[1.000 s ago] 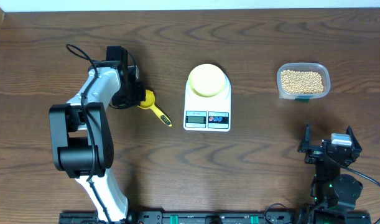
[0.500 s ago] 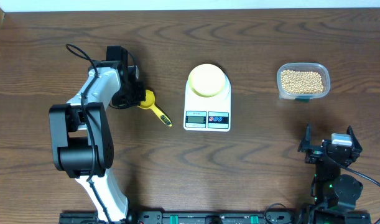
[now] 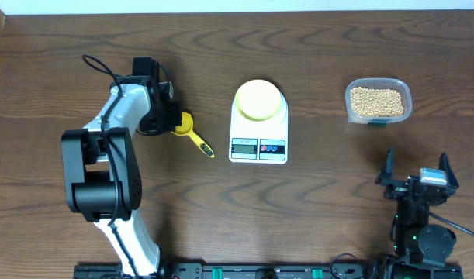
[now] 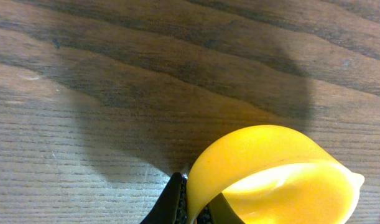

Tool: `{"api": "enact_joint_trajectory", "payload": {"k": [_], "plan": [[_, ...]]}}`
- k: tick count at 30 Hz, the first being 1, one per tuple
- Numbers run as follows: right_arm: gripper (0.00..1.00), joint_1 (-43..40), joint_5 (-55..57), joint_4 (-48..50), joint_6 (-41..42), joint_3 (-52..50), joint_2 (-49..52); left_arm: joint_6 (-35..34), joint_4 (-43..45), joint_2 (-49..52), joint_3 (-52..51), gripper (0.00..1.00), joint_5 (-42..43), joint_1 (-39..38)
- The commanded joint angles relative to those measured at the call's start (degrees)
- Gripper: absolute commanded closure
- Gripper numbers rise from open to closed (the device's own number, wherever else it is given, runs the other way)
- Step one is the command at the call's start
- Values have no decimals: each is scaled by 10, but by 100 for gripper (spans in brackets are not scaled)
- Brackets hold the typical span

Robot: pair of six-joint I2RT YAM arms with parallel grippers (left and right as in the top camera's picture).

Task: Scoop item into bowl and weigh 50g on scale
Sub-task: 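Lift the yellow scoop slightly with the left gripper, then raise the right arm and move the right gripper toward the back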

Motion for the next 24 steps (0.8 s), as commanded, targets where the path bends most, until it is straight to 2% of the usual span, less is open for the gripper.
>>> {"api": "enact_joint_trajectory", "payload": {"k": [1, 7, 16, 24], "plan": [[1, -1, 3, 37, 8, 0, -2, -1, -6, 8, 9, 92, 5, -1], [1, -1, 2, 97, 14, 1, -2, -1, -5, 8, 9, 92, 5, -1], [1, -1, 2, 113, 39, 37, 7, -1, -6, 8, 9, 92, 5, -1], [1, -1, 2, 114, 38, 103, 100, -1, -6, 8, 9, 92, 5, -1]]}}
